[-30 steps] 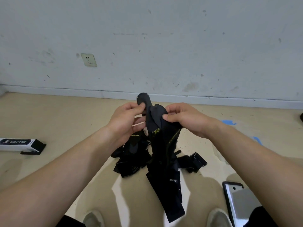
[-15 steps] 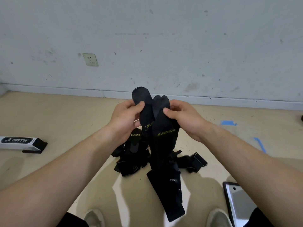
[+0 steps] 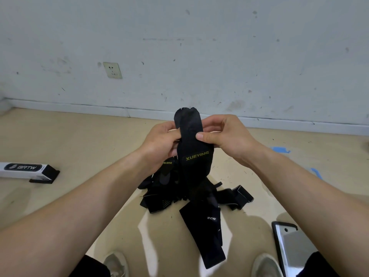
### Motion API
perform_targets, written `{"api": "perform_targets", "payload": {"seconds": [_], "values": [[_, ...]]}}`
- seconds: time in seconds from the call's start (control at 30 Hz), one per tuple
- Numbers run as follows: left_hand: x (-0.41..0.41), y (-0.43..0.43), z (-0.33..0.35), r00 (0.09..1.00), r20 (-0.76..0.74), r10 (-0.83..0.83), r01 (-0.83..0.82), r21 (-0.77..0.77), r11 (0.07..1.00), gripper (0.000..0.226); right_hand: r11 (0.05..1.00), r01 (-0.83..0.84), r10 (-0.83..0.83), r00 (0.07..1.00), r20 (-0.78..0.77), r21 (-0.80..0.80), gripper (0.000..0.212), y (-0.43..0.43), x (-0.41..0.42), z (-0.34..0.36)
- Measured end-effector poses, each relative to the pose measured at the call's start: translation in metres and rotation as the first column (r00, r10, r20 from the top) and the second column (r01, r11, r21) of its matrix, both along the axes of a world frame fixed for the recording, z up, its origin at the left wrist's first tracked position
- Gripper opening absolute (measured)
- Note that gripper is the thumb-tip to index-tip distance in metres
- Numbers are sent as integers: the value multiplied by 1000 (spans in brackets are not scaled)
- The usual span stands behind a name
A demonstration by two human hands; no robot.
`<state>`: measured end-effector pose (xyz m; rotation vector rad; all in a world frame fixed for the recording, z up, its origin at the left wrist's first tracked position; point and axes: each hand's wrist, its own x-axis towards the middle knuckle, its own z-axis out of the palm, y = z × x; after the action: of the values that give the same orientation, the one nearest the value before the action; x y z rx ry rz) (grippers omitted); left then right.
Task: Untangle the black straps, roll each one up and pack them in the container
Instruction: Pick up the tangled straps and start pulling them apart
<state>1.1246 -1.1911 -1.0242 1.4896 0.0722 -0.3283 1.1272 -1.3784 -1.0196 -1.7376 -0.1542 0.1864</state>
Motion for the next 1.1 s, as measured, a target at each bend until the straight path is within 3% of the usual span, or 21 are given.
{"api": "perform_targets", "payload": {"seconds": [0.23, 0.43, 0.57, 0.7, 0.77, 0.87, 1.0, 1.1], "values": [[2, 1, 0, 999, -29, -26, 24, -56, 998, 16, 996, 62, -59, 997, 47, -61, 15, 3, -3, 3], [-3, -3, 8, 992, -123, -34, 17, -132, 991, 43, 980, 163, -156, 986, 64, -115, 25, 1, -2, 0], [-7, -3, 5, 995, 16, -95, 95, 6, 995, 26, 963, 217, -214, 976, 37, -161, 29, 2, 0, -5], [-4, 2, 4, 999, 27, -40, 40, -3, 999, 32, 917, 207, -189, 978, 85, -341, 36, 4, -4, -6], [-2, 5, 9, 999, 16, -30, 31, -75, 997, 32, 959, 73, -74, 997, 7, -272, 41, 5, -7, -6], [2, 10, 14, 999, 13, 42, -39, -186, 982, 25, 992, -124, 121, 979, -167, -12, 44, 10, -11, -12], [7, 17, 15, 986, -5, 165, -159, -290, 944, 24, 994, -70, 77, 994, -80, 84, 25, 17, -10, -20], [3, 13, 10, 995, -17, 101, -101, -303, 948, 40, 990, 0, 6, 999, -41, 142, 20, 25, -11, -20]]}}
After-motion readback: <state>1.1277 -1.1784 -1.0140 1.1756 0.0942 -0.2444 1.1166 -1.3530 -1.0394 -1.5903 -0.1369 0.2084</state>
